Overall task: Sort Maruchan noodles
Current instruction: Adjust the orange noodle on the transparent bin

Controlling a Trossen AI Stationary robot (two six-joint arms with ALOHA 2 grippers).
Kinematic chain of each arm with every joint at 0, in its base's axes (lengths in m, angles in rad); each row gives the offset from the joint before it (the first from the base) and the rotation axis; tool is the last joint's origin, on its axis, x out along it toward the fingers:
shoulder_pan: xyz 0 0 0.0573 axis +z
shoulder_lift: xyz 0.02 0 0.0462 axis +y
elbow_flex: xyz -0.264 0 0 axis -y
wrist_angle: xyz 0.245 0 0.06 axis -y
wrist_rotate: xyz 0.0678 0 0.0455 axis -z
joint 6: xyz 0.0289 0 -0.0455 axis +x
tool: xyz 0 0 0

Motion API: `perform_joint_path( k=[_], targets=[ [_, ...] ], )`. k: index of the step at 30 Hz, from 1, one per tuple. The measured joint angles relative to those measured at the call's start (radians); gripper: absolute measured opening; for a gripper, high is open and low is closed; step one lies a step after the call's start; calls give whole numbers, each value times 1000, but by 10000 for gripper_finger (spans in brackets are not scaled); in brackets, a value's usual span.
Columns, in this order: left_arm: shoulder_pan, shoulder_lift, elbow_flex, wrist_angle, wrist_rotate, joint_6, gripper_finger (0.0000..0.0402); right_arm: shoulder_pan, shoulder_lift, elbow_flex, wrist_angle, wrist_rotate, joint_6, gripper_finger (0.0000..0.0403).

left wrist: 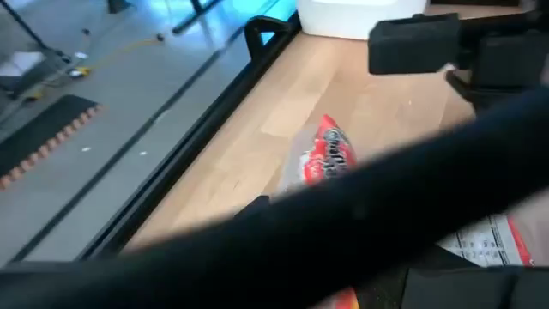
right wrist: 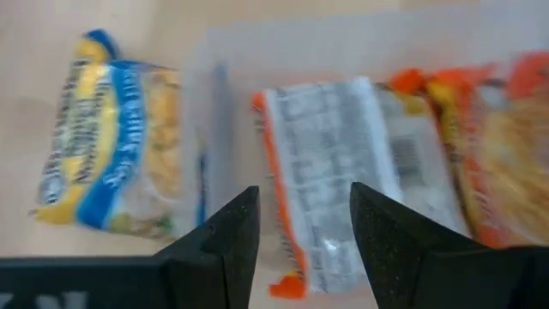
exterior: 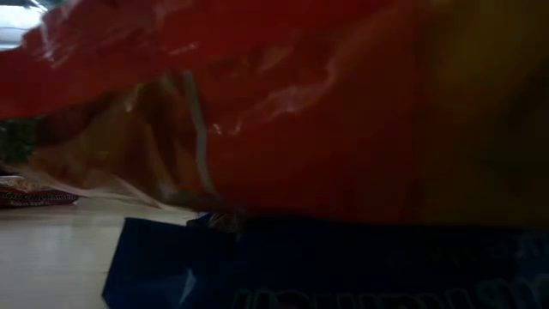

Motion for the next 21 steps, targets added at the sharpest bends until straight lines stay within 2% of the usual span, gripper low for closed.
perform_joint_path(
  k=[4, 6, 8, 14, 19, 21],
  targets=[
    [47, 10, 1, 21, 103, -13, 133, -1, 22, 0, 21, 108, 32, 189],
    [54, 18, -1, 21, 118, -23, 133, -6, 34, 0, 23, 164, 31, 204],
    [59, 35, -1, 38, 116, -24, 133, -14, 46, 0, 22, 177, 31, 218],
    [67, 83, -1, 34, 120, -27, 133, -49, 56, 0, 83, 170, -25, 238],
    [67, 95, -1, 35, 121, -27, 133, -88, 77, 1, 97, 45, -22, 232],
    [67, 95, -1, 35, 122, -27, 133, -92, 98, -2, 83, 37, -21, 227]
  ],
)
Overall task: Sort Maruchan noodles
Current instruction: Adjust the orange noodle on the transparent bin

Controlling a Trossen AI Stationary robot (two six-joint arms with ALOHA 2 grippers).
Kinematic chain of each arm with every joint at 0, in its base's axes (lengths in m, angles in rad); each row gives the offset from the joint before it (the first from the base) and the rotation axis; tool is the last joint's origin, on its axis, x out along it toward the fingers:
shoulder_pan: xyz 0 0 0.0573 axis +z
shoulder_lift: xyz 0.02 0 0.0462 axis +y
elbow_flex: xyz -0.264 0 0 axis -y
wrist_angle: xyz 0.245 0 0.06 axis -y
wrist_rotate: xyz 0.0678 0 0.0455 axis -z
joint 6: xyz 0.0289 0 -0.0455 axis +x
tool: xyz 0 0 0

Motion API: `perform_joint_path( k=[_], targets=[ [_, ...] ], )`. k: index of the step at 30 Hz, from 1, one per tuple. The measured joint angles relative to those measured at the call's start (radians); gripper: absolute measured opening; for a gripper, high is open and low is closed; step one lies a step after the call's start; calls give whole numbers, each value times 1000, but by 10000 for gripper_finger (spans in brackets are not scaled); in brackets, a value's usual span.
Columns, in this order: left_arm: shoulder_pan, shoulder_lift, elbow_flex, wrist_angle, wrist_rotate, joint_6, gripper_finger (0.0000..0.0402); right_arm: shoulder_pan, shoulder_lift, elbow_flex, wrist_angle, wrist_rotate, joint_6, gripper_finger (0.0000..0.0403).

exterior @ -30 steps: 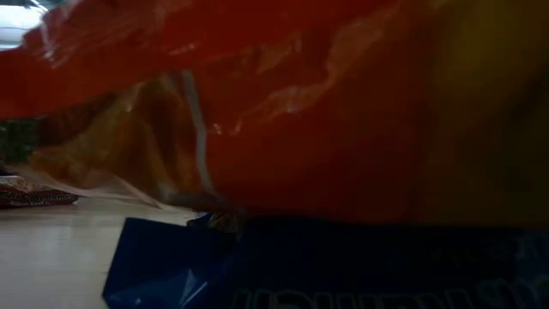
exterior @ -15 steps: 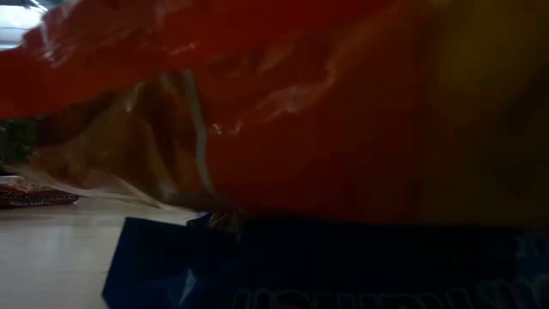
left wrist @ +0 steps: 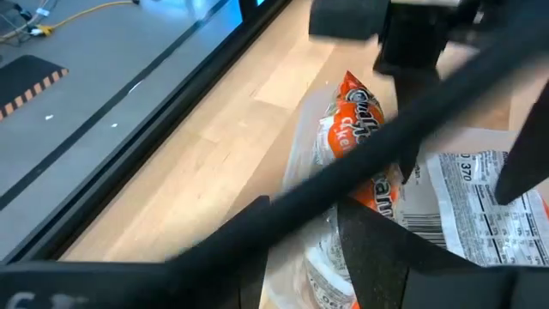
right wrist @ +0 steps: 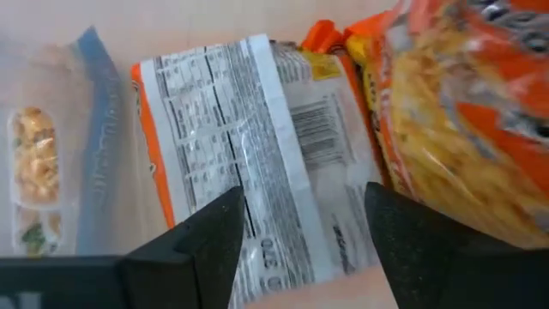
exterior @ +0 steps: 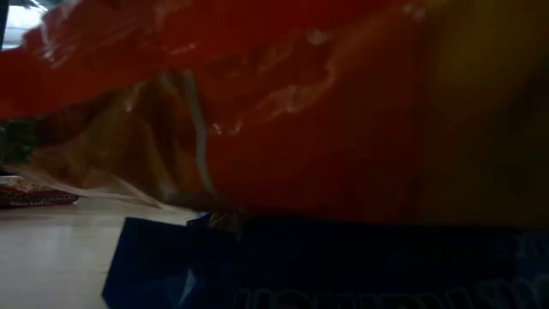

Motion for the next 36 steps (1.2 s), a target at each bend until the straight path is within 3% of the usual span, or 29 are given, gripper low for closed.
perform_joint_path(
  k=[11, 18, 32, 36],
  targets=[
    [0, 0, 0, 3, 6, 5, 133, 1, 36, 1, 4, -94, -21, 197],
    [0, 0, 0, 5, 7, 6, 133, -6, 36, 1, 0, -234, -26, 167],
    [0, 0, 0, 4, 5, 6, 133, -6, 83, 6, 22, -191, -27, 90],
    [0, 0, 0, 5, 5, 8, 133, -6, 85, 5, 28, -182, -41, 50]
  ],
)
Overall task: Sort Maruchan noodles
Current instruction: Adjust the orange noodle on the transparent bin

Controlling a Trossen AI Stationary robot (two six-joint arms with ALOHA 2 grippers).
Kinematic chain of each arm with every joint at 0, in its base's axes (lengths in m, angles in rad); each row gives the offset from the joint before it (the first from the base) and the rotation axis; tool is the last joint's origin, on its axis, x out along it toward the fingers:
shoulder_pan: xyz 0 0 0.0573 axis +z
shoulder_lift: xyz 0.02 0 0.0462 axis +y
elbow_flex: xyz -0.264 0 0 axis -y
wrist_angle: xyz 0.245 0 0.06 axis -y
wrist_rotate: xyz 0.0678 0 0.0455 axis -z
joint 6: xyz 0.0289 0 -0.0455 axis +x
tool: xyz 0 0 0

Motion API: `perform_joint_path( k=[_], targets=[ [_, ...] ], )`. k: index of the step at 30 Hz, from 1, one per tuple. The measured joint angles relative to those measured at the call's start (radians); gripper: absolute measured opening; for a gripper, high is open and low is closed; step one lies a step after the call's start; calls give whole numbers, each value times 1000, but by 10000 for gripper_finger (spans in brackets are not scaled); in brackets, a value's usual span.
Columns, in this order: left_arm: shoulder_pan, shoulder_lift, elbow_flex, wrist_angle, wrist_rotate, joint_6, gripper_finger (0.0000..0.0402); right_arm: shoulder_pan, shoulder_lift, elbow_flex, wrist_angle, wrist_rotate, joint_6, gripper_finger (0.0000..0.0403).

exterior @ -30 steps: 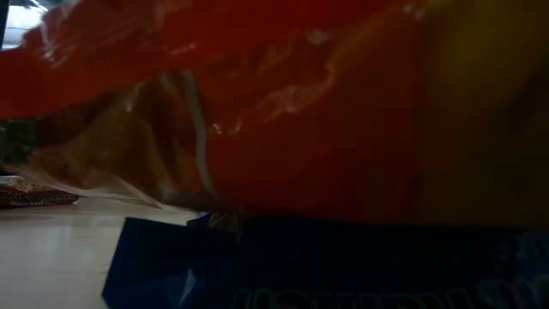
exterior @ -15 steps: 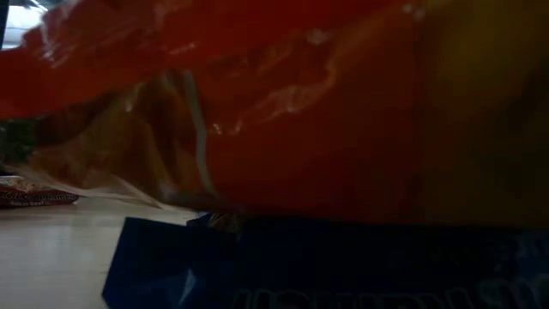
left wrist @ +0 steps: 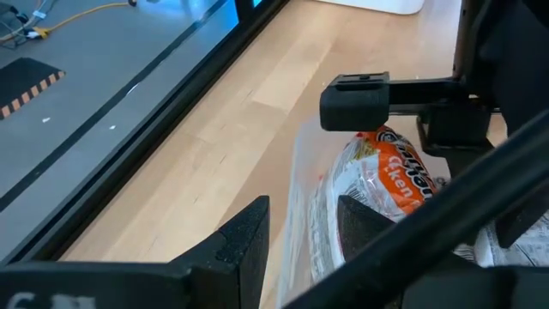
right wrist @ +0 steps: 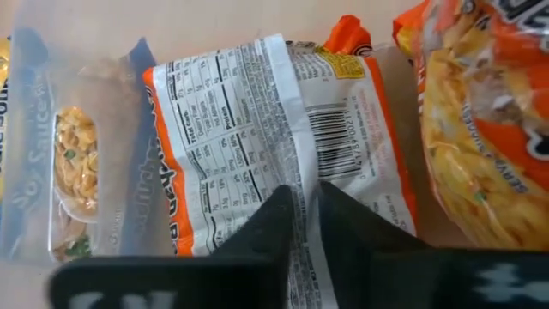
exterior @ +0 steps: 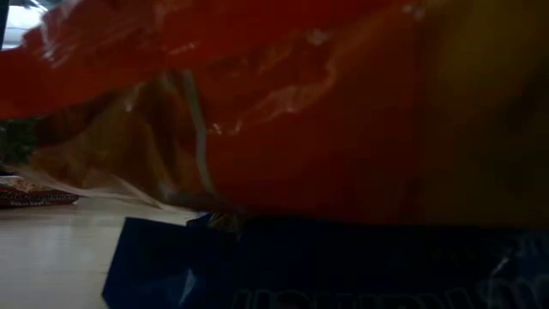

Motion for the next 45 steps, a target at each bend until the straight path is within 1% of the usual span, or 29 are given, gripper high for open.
perform_joint_path(
  k=[2, 3, 6, 8, 17, 19, 25, 28, 31, 33, 36, 39, 42, 45],
  targets=[
    [0, 0, 0, 0, 0, 0, 133, 0, 0, 0, 0, 4, -14, 18],
    [0, 0, 0, 0, 0, 0, 133, 0, 1, 0, 1, 5, -17, 10],
    [0, 0, 0, 0, 0, 1, 133, 0, -5, -2, 5, 2, -21, 6],
    [0, 0, 0, 0, 0, 2, 133, 5, -12, -3, 3, 26, -39, 2],
    [-1, 0, 0, 5, 3, 6, 133, 67, -76, -8, 12, 227, -132, 0],
    [-1, 0, 1, 12, 5, 9, 133, 79, -97, -7, 26, 254, -143, 0],
    [-4, 0, 3, 17, 9, 18, 133, 97, -158, -7, 29, 391, -168, 0],
    [-9, 0, 3, 17, 7, 34, 133, 98, -169, -7, 11, 407, -146, 0],
    [-19, 0, 2, 19, 1, 27, 133, 99, -174, -6, -32, 405, -30, 0],
    [-27, 0, 2, 27, 10, 21, 133, 99, -175, -6, -73, 402, -5, 1],
    [-40, -6, 3, 20, 11, 19, 133, 100, -176, -5, -122, 434, 29, 13],
    [-53, -30, 7, 15, 12, 19, 133, 88, -204, -5, -213, 442, 52, 39],
    [-70, -72, 9, 19, 14, 25, 134, 73, -243, -4, -281, 406, 76, 69],
    [-75, -130, 10, 1, 33, 20, 146, 56, -280, -4, -321, 362, 98, 95]
  ],
)
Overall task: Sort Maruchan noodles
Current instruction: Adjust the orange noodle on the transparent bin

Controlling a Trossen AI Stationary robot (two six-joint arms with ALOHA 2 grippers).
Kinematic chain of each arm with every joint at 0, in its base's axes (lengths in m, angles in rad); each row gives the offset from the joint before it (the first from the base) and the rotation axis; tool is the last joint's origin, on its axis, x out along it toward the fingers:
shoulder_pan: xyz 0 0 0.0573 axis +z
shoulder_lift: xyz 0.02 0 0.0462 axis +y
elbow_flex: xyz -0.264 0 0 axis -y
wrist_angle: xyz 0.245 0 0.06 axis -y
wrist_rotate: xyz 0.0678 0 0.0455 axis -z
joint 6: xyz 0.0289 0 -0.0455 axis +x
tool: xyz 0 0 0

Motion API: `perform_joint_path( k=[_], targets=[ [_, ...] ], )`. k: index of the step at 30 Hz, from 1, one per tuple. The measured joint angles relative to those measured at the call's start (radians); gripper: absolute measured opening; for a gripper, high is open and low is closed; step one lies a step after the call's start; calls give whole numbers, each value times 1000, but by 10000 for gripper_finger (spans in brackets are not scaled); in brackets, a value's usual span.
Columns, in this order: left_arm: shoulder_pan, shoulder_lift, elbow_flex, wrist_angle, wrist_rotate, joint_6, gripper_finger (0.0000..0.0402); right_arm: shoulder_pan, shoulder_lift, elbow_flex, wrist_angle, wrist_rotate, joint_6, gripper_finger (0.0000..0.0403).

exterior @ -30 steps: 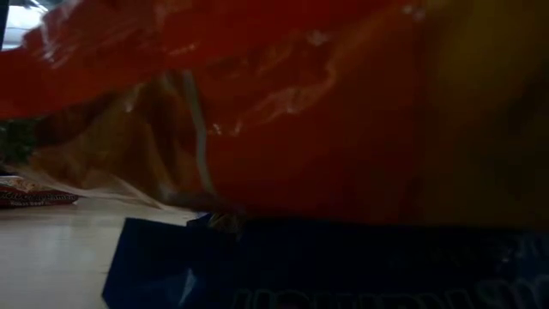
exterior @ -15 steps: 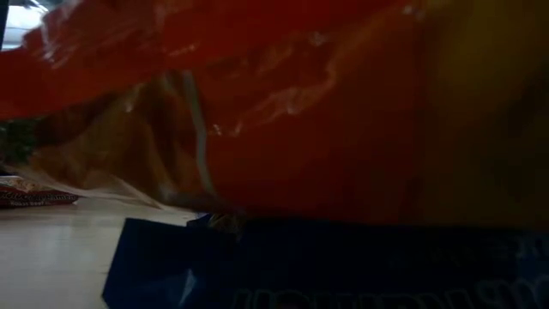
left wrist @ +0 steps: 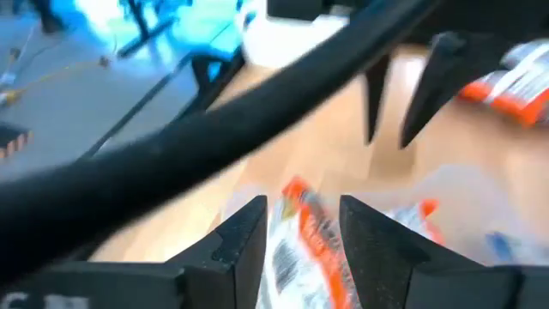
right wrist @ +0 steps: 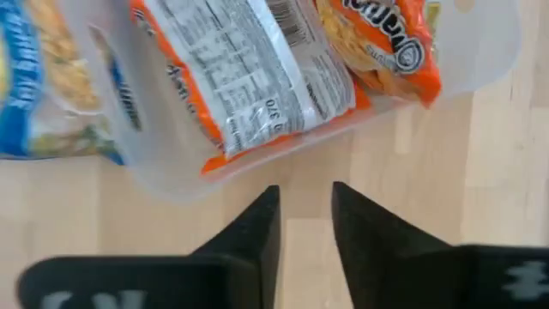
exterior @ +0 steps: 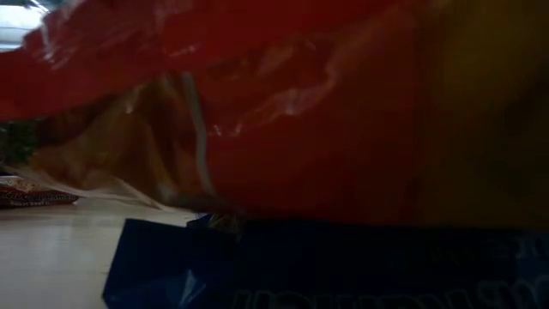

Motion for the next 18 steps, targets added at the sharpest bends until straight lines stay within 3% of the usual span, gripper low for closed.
perform_joint_path(
  k=[7, 12, 18],
  targets=[
    [-75, -59, 38, -38, 162, -67, 209, -13, -105, -111, 11, -92, -9, 136],
    [-185, 19, 138, -125, 76, -72, 226, -15, -190, -290, 187, -76, -6, 140],
    [-190, 169, 278, -358, 11, -114, 212, -16, -286, -455, 338, 14, 15, 140]
  ],
)
